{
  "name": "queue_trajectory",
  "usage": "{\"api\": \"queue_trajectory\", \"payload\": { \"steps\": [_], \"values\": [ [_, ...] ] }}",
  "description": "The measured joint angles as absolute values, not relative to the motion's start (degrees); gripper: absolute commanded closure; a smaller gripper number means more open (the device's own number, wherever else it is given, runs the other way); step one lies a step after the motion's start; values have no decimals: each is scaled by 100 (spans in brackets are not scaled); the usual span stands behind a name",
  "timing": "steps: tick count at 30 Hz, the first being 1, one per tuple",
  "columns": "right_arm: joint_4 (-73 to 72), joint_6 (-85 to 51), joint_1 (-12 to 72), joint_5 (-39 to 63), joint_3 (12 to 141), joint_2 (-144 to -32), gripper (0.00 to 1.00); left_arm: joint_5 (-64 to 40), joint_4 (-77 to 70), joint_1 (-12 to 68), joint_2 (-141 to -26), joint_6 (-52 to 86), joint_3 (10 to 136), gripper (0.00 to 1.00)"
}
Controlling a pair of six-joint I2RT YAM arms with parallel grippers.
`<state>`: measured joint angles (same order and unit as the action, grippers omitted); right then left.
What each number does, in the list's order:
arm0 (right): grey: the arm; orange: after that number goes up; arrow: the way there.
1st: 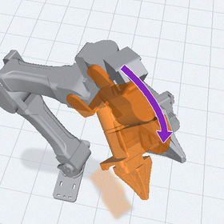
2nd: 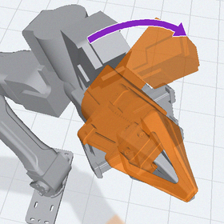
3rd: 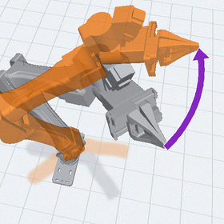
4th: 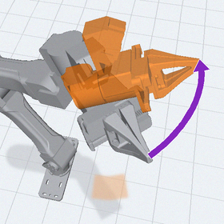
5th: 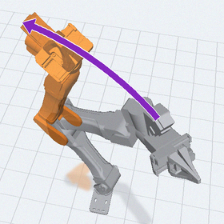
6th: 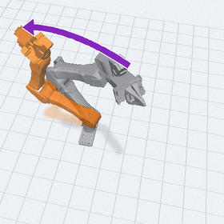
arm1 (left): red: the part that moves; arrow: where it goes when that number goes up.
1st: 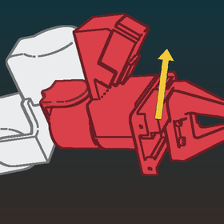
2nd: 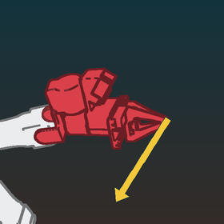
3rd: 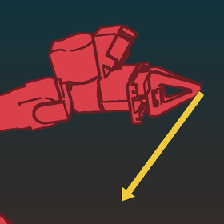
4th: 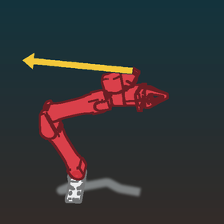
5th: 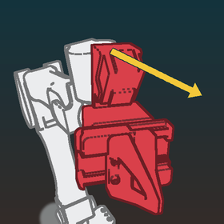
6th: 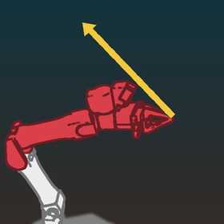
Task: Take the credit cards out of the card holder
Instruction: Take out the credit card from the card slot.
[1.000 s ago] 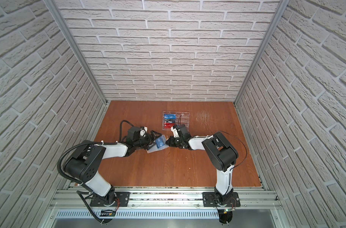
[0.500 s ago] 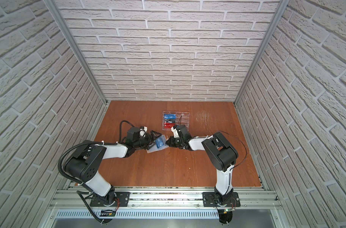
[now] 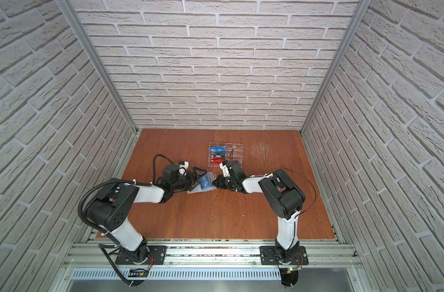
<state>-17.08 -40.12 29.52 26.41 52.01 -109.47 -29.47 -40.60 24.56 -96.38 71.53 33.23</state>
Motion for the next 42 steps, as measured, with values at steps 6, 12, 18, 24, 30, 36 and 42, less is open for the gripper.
{"api": "queue_trajectory", "payload": {
  "steps": [6, 12, 18, 24, 30, 36, 42],
  "values": [
    [-1772, -4036, 2952, 2670, 5183, -10962, 88, -2941, -4222, 2456, -9638, 7091, 3251, 4],
    [-1870, -4073, 2950, 2744, 5183, -11030, 88, -2978, -4661, 2488, -9640, 7052, 3212, 5],
    [-1981, -4141, 2941, 2834, 5183, -11085, 88, -2989, -4866, 2488, -9712, 7011, 3205, 6],
    [-2003, -4160, 2936, 2853, 5183, -11098, 88, -2982, -4906, 2486, -9863, 6971, 3205, 7],
    [-2034, -4165, 2926, 2899, 5183, -11118, 88, -2985, -4928, 2486, -9900, 6895, 3203, 8],
    [-2084, -4180, 2895, 3006, 5190, -11163, 89, -2982, -5043, 2486, -10025, 6853, 3203, 12],
    [-2080, -4180, 2875, 3083, 5223, -11198, 89, -2965, -5164, 2488, -10086, 6836, 3203, 15]
  ]
}}
